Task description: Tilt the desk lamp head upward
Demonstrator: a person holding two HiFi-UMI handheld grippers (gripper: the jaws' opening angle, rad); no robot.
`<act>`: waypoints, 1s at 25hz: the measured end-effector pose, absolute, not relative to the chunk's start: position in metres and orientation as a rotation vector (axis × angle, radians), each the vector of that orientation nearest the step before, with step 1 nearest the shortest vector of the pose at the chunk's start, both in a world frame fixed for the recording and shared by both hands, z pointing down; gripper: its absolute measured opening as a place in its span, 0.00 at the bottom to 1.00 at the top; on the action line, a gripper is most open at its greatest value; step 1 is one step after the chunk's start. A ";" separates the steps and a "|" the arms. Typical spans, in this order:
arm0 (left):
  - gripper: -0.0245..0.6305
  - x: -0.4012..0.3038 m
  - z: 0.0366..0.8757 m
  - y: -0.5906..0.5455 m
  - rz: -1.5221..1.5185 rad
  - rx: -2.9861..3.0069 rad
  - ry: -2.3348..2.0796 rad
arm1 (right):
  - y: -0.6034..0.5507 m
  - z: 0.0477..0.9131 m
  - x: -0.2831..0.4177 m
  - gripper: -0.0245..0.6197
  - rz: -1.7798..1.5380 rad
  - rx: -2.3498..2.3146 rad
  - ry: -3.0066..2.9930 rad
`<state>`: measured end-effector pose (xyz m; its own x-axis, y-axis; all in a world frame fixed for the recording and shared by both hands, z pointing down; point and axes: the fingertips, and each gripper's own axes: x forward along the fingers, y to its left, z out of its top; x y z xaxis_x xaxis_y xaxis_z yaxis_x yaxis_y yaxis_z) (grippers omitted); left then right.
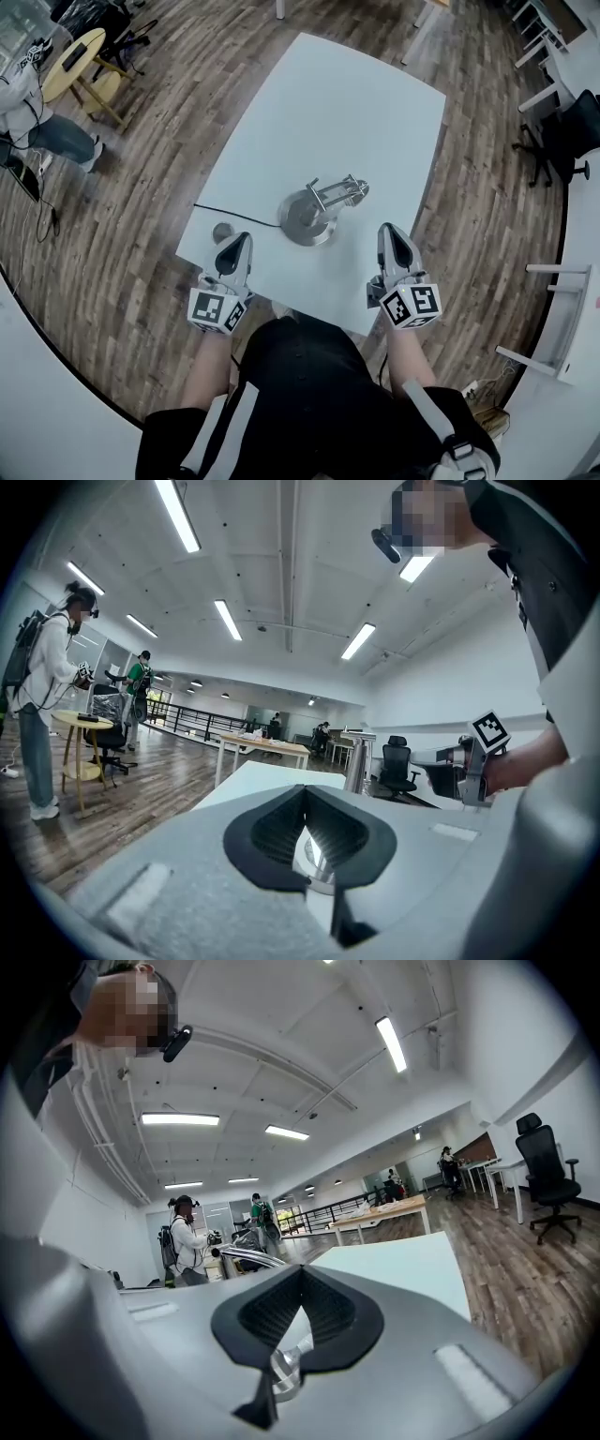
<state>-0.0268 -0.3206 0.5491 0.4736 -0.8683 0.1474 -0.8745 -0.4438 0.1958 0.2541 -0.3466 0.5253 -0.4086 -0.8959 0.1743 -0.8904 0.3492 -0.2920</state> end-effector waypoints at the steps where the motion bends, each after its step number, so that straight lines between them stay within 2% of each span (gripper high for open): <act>1: 0.04 -0.022 0.554 -0.321 0.054 2.480 -1.479 | -0.347 0.529 0.256 0.04 -0.554 -1.708 2.565; 6: 0.04 0.005 0.584 -0.330 0.206 2.546 -1.358 | -0.351 0.536 0.256 0.04 -0.584 -1.698 2.588; 8: 0.11 0.017 0.598 -0.334 0.285 2.575 -1.303 | -0.354 0.537 0.257 0.04 -0.585 -1.695 2.598; 13: 0.16 0.045 0.621 -0.343 0.403 2.683 -1.187 | -0.357 0.541 0.264 0.04 -0.601 -1.706 2.602; 18: 0.33 0.072 0.657 -0.343 0.565 2.719 -0.993 | -0.360 0.543 0.272 0.04 -0.626 -1.719 2.584; 25: 0.35 0.086 0.696 -0.345 0.739 2.686 -0.888 | -0.362 0.542 0.276 0.04 -0.639 -1.720 2.585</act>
